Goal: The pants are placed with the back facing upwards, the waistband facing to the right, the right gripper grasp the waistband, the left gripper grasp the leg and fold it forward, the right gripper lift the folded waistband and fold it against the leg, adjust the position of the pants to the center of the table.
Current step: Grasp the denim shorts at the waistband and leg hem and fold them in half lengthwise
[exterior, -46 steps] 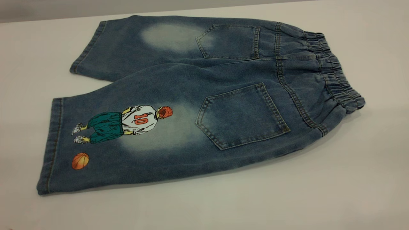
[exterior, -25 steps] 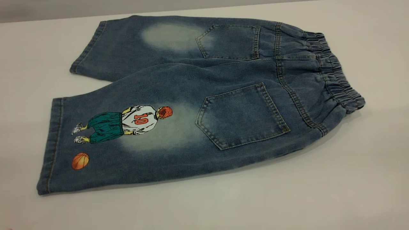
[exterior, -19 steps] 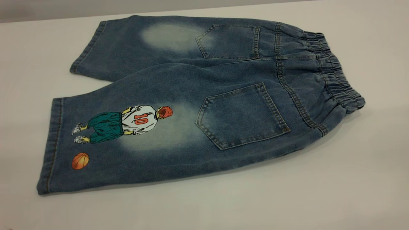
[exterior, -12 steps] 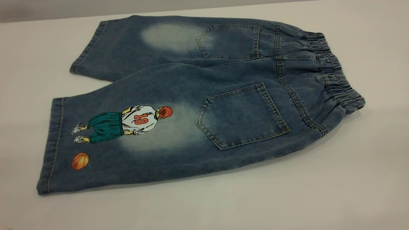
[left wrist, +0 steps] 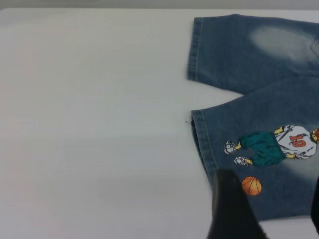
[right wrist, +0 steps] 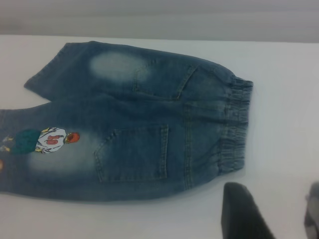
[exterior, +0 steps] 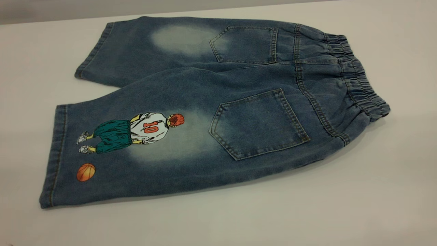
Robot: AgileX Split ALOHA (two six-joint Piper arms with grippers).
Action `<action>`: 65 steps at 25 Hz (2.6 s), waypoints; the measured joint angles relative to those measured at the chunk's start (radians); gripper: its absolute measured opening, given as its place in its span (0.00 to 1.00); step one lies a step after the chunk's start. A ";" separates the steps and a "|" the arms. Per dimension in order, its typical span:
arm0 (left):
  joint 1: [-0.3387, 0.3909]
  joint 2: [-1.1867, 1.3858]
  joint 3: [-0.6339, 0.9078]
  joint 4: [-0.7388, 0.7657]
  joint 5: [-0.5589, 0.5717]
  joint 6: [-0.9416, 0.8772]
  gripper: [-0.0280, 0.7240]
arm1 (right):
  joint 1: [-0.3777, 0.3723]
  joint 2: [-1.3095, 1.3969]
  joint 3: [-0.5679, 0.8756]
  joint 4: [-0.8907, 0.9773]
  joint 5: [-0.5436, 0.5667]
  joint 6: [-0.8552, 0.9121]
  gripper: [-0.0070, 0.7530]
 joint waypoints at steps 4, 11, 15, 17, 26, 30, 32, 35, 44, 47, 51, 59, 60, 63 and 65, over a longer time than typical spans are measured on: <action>0.000 0.082 -0.043 0.000 0.029 0.000 0.52 | 0.000 0.028 -0.018 0.013 -0.003 -0.028 0.33; 0.000 0.427 -0.178 0.000 -0.072 0.120 0.52 | 0.000 0.322 -0.050 0.013 -0.059 -0.121 0.33; 0.000 0.661 -0.189 -0.014 -0.173 0.178 0.52 | 0.000 0.516 -0.050 0.038 -0.164 -0.124 0.33; 0.000 0.776 -0.189 -0.027 -0.230 0.178 0.52 | 0.000 0.616 -0.050 0.057 -0.231 -0.125 0.33; 0.000 1.170 -0.184 -0.156 -0.345 0.267 0.52 | 0.000 1.010 -0.050 0.149 -0.508 -0.148 0.33; 0.000 1.284 -0.182 -0.199 -0.386 0.295 0.52 | 0.000 1.168 -0.050 0.210 -0.557 -0.151 0.33; 0.000 1.326 -0.182 -0.209 -0.393 0.294 0.52 | 0.000 1.238 -0.050 0.235 -0.587 -0.159 0.33; 0.000 1.386 -0.182 -0.234 -0.407 0.296 0.52 | 0.000 1.324 -0.050 0.265 -0.647 -0.181 0.33; -0.086 1.539 -0.083 -0.240 -0.546 0.306 0.52 | 0.000 1.536 -0.055 0.295 -0.772 -0.214 0.33; -0.123 1.576 -0.068 -0.242 -0.608 0.290 0.52 | 0.000 1.600 -0.095 0.296 -0.811 -0.233 0.33; -0.165 1.607 -0.068 -0.242 -0.667 0.268 0.52 | 0.000 1.693 -0.167 0.296 -0.808 -0.233 0.33; -0.182 1.642 -0.063 -0.240 -0.668 0.248 0.52 | 0.000 1.896 -0.290 0.292 -0.815 -0.281 0.33; -0.182 1.642 -0.063 -0.240 -0.665 0.248 0.52 | 0.000 1.917 -0.302 0.292 -0.820 -0.298 0.33; -0.182 1.642 -0.063 -0.240 -0.655 0.242 0.52 | 0.000 1.964 -0.319 0.260 -0.827 -0.358 0.33; -0.182 1.642 -0.063 -0.239 -0.639 0.242 0.52 | 0.000 1.982 -0.319 0.239 -0.835 -0.371 0.33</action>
